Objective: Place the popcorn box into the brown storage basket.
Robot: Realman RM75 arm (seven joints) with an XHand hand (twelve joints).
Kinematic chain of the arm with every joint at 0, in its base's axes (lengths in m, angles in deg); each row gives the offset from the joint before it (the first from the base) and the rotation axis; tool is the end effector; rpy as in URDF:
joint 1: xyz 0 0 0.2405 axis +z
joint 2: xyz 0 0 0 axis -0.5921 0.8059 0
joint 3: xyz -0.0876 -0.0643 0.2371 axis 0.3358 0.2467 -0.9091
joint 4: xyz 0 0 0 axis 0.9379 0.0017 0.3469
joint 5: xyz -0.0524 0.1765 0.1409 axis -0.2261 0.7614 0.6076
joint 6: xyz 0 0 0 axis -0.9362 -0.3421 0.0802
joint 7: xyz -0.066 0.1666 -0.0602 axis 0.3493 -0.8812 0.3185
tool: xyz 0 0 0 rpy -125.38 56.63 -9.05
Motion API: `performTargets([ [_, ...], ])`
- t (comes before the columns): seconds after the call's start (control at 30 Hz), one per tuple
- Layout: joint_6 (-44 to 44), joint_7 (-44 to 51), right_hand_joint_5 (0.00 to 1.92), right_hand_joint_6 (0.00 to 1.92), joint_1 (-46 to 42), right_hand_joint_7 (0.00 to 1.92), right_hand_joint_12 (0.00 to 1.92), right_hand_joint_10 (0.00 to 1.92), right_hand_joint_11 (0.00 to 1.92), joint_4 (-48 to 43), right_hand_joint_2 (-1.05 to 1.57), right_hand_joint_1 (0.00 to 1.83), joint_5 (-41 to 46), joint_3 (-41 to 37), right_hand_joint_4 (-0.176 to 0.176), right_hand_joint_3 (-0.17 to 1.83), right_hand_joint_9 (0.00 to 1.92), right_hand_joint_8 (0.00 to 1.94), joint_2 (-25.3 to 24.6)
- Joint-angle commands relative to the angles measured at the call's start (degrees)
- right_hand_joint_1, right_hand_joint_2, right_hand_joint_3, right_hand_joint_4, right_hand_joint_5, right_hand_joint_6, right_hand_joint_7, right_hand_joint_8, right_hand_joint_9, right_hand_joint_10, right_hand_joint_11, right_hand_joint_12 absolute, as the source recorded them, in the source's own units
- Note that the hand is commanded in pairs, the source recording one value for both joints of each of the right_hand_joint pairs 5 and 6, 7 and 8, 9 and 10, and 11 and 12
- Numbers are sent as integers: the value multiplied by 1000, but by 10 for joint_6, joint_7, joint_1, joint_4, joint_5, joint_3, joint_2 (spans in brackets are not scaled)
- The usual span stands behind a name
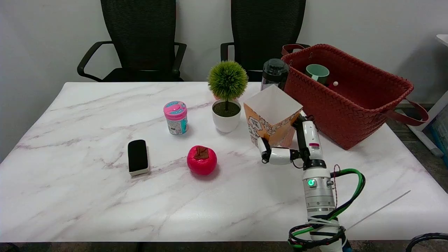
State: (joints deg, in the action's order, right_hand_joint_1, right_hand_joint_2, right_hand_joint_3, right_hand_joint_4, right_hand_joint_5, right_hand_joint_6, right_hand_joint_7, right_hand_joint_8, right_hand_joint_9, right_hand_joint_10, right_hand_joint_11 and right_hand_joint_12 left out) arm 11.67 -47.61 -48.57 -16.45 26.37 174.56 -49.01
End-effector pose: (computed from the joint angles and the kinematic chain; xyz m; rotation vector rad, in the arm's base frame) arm -0.2853 -0.2933 0.2857 1.2611 -0.3289 1.1241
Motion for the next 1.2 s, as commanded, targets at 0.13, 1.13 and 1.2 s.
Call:
performTargets([
  [0.13, -21, -29, 357, 357, -5, 593, 662, 759, 662, -105, 338, 1142, -6, -6, 0, 1432, 759, 593, 95],
  [1.13, -198, -78, 467, 467, 42, 581, 650, 741, 650, -178, 378, 1147, 22, -294, 0, 1420, 741, 581, 160],
  [1.2, -230, -78, 470, 470, 50, 580, 649, 739, 649, -174, 378, 1147, 32, -334, 0, 1421, 739, 580, 164],
])
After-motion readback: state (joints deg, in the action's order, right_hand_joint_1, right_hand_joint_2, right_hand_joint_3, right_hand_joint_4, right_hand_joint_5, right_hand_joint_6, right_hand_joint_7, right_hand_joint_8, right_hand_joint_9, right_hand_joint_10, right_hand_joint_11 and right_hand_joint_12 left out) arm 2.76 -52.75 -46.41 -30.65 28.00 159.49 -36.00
